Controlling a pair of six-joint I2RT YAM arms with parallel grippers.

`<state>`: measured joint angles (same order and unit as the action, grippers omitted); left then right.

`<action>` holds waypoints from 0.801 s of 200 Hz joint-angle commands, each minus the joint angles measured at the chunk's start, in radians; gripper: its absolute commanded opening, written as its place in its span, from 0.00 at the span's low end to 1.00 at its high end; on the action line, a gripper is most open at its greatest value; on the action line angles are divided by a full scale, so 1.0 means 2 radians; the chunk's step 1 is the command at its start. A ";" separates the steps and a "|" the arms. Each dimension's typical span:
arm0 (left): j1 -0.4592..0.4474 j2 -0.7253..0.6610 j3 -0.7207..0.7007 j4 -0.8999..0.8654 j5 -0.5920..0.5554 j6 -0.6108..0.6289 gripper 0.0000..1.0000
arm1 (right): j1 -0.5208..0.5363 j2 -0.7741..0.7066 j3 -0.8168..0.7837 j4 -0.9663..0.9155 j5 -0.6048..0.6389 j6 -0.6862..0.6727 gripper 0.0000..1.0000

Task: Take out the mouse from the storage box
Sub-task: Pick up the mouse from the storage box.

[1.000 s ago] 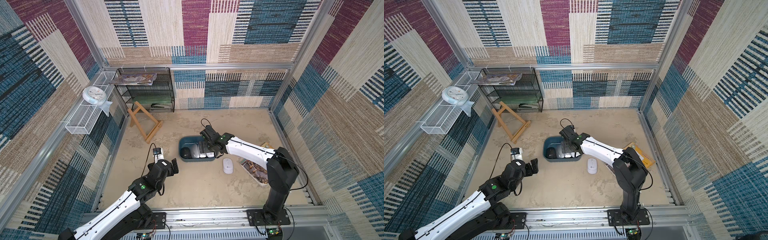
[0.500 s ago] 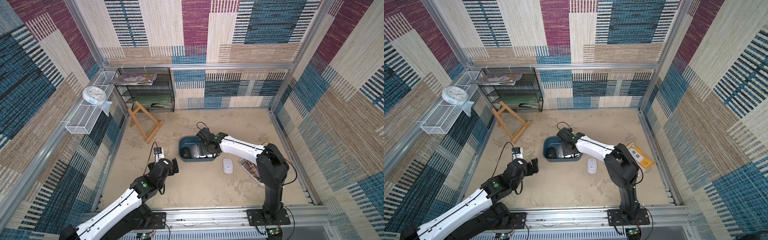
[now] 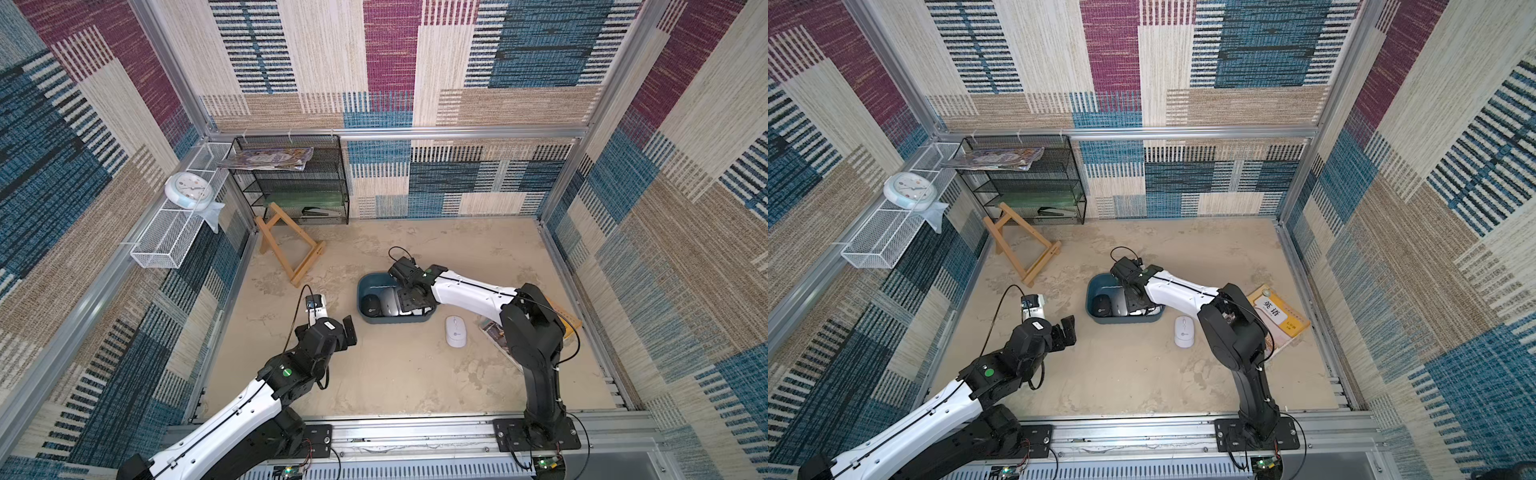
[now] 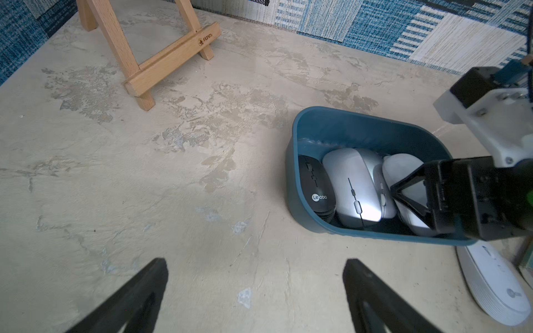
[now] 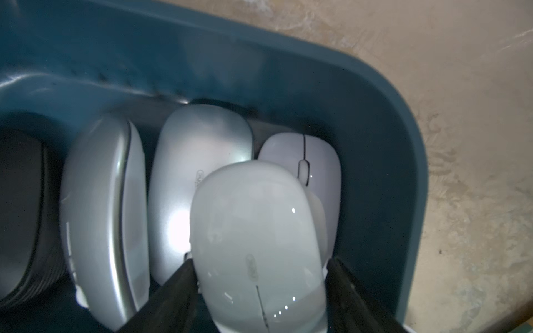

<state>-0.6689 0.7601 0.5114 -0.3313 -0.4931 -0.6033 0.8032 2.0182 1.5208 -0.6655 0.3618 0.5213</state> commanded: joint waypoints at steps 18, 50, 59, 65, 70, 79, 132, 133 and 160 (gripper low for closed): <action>0.000 -0.002 0.004 -0.004 -0.007 -0.002 0.99 | 0.001 0.011 0.010 -0.007 0.004 -0.007 0.71; 0.001 -0.006 0.004 -0.006 -0.010 -0.002 0.99 | 0.002 0.016 0.010 -0.006 0.004 -0.012 0.68; 0.001 -0.007 0.004 -0.007 -0.010 -0.002 0.99 | 0.003 0.017 0.012 -0.006 0.005 -0.013 0.67; 0.000 -0.008 0.004 -0.007 -0.012 -0.002 0.99 | 0.003 0.016 0.012 -0.006 0.005 -0.014 0.66; 0.001 -0.008 0.004 -0.008 -0.013 -0.002 0.99 | 0.003 0.016 0.012 -0.006 0.007 -0.014 0.66; 0.001 -0.010 0.004 -0.009 -0.013 -0.002 0.99 | 0.004 0.014 0.012 -0.006 0.009 -0.015 0.65; 0.001 -0.015 0.004 -0.011 -0.013 0.000 0.99 | 0.012 0.000 0.015 -0.003 0.015 -0.019 0.60; 0.001 -0.015 0.004 -0.011 -0.013 0.000 0.99 | 0.012 0.000 0.015 -0.003 0.015 -0.019 0.60; 0.001 -0.022 0.004 -0.017 -0.024 -0.001 0.99 | 0.017 -0.009 0.019 -0.008 0.025 -0.019 0.59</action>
<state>-0.6682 0.7273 0.5114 -0.3534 -0.5026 -0.6029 0.8303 2.0212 1.5463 -0.6662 0.3847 0.4854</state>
